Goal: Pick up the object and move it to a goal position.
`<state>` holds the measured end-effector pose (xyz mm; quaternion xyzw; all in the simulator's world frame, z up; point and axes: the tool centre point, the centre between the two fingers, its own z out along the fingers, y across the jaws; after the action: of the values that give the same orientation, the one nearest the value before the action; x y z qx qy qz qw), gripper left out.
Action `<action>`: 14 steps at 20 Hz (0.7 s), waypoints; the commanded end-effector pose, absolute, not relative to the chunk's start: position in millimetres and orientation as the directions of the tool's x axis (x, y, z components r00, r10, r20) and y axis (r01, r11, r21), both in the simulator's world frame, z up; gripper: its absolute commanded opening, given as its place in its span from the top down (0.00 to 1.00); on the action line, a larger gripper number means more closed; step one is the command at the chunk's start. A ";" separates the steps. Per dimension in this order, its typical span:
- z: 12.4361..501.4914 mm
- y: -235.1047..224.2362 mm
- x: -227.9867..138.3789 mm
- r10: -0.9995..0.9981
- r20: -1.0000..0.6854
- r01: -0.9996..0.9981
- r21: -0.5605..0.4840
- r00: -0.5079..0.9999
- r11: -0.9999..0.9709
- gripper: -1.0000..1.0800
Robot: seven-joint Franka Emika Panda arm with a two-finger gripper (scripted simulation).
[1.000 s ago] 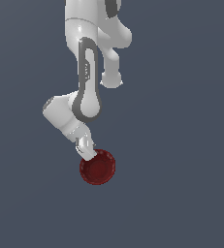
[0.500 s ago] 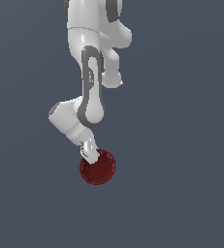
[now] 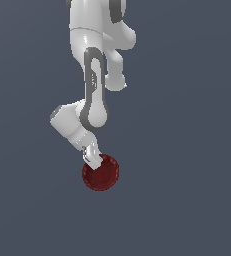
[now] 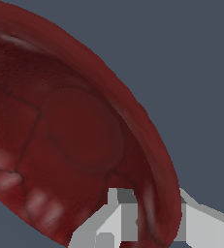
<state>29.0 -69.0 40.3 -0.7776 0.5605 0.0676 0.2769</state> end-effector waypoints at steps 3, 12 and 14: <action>41.3 -68.4 26.7 -0.834 -0.416 -0.909 -0.355 0.362 -0.218 1.00; 52.4 -60.6 4.9 -0.834 -0.415 -0.909 -0.354 0.362 -0.219 1.00; 56.7 -57.7 -3.4 -0.835 -0.415 -0.909 -0.354 0.362 -0.219 1.00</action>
<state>2.6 -60.2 53.3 -0.7775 0.5609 0.0677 0.2761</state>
